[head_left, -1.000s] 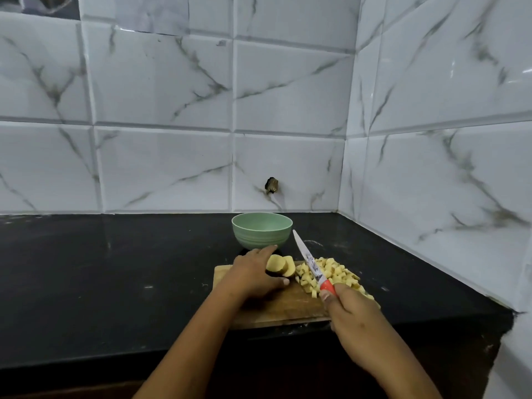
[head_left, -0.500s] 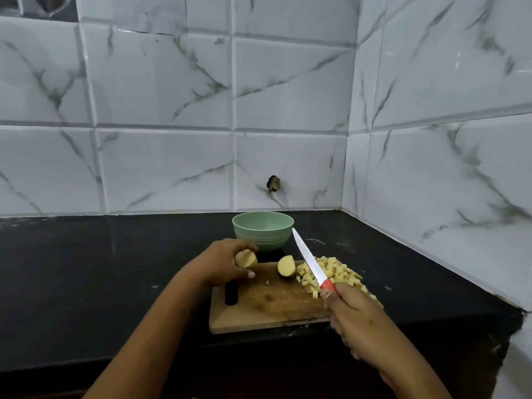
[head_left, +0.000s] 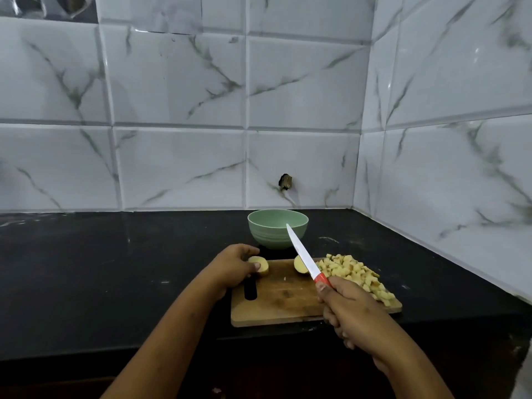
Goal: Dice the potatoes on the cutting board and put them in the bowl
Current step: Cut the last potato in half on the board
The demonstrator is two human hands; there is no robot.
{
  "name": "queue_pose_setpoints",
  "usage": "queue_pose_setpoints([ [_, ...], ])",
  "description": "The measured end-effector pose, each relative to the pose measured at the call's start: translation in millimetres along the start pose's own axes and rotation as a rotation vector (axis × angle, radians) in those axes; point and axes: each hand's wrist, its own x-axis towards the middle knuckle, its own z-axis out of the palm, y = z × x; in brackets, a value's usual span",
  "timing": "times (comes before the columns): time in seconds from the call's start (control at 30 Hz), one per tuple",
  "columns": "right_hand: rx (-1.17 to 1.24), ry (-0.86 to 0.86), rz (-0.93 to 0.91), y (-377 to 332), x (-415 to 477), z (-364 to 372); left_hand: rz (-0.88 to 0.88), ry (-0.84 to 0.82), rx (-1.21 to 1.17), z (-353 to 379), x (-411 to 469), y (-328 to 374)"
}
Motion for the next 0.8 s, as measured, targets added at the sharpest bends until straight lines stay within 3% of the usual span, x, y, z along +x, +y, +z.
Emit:
queue_pose_setpoints([
  [0.17, 0.028, -0.034, 0.017, 2.0, -0.4, -1.7, -0.059, 0.105, 0.033, 12.7, 2.8, 1.2],
  [0.33, 0.063, 0.014, 0.032, 6.4, -0.3, -7.1, -0.047, 0.054, 0.076, 9.0, -6.5, 2.7],
  [0.53, -0.398, 0.296, -0.167, -4.8, 32.2, -13.9, -0.025, 0.127, -0.136, 6.8, -17.1, 8.8],
  [0.8, -0.733, 0.326, -0.031, -22.0, 82.7, 1.2, -0.054, 0.172, -0.306, -1.8, -30.4, 2.6],
])
